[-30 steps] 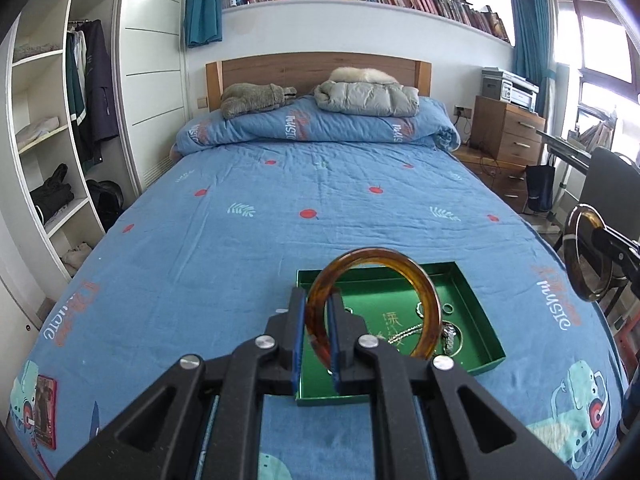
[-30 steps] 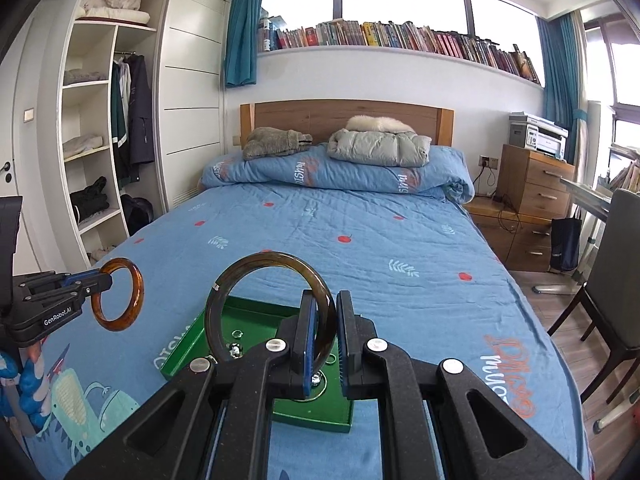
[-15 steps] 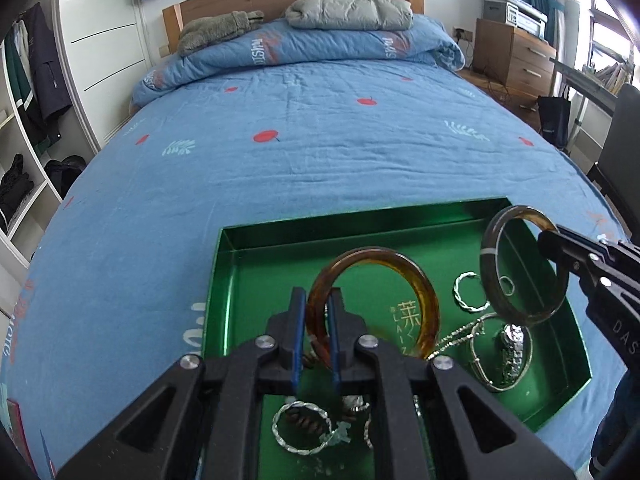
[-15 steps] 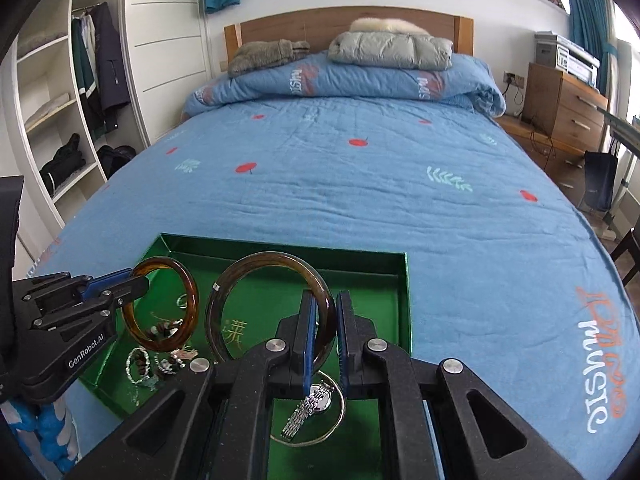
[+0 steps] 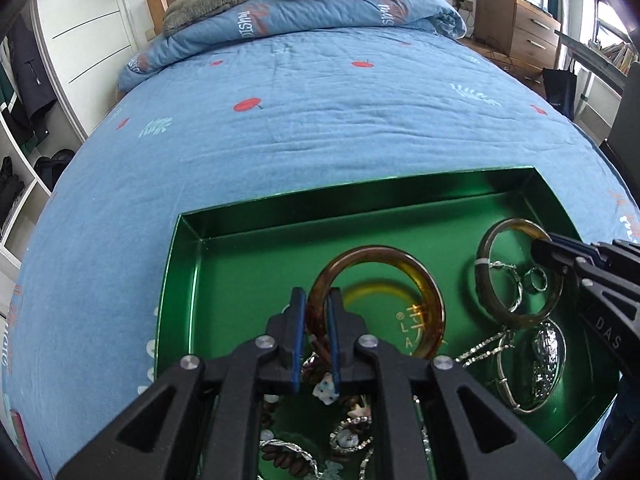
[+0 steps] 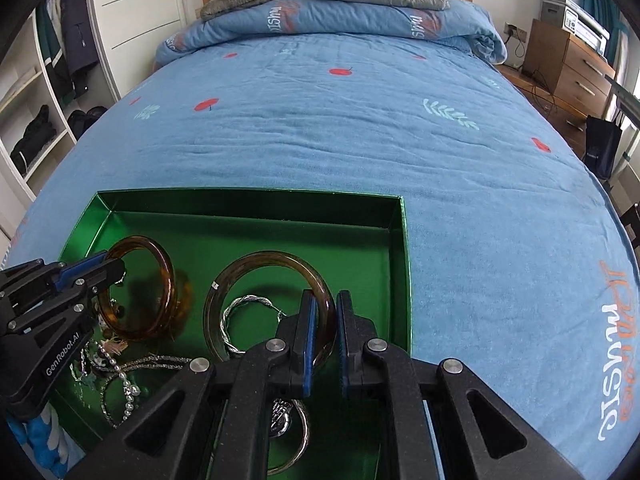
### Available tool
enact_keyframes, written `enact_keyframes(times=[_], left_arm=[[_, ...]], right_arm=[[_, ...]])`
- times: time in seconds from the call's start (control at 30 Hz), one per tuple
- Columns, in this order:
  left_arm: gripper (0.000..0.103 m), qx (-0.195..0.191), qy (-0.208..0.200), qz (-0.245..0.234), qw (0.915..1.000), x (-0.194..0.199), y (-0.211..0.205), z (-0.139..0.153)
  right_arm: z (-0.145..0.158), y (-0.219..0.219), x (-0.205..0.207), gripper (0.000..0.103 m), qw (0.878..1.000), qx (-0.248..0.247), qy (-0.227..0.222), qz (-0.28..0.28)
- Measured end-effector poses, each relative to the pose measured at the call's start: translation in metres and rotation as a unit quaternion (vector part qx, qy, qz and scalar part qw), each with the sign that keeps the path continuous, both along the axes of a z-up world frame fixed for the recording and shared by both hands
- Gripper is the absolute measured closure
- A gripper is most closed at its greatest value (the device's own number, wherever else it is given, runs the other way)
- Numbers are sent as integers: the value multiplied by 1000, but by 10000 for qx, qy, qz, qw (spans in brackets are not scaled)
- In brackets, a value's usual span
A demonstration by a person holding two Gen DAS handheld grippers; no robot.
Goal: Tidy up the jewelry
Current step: 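Carry both bangles into the green tray and open both grippers, then lift both grippers away from the green tray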
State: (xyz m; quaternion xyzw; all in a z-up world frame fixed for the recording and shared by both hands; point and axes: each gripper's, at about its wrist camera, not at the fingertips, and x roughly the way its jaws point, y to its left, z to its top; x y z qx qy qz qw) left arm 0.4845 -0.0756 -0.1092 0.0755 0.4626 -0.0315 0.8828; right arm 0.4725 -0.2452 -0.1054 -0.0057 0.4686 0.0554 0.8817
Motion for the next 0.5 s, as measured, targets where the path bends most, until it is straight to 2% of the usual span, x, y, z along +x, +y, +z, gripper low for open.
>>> enact_keyframes(times=[0.13,0.33,0.43,0.5], left_arm=[[93,-130,229,82,9996,5,5,-5],[92,-152,269,93,9995,6,7,-7],[92,-285,261,108,9992,7,10,-5],[92,-407,229,129,9988,6,14,-4]], right_arm=[[-6,0,1,94,9999,-97,92,-16],[-8,0,4,93,9997,-169,179,-30],[-8,-1,4,87,9997,-158,177,-44],[-6,-1,2,79,9998,-142,130,-29]])
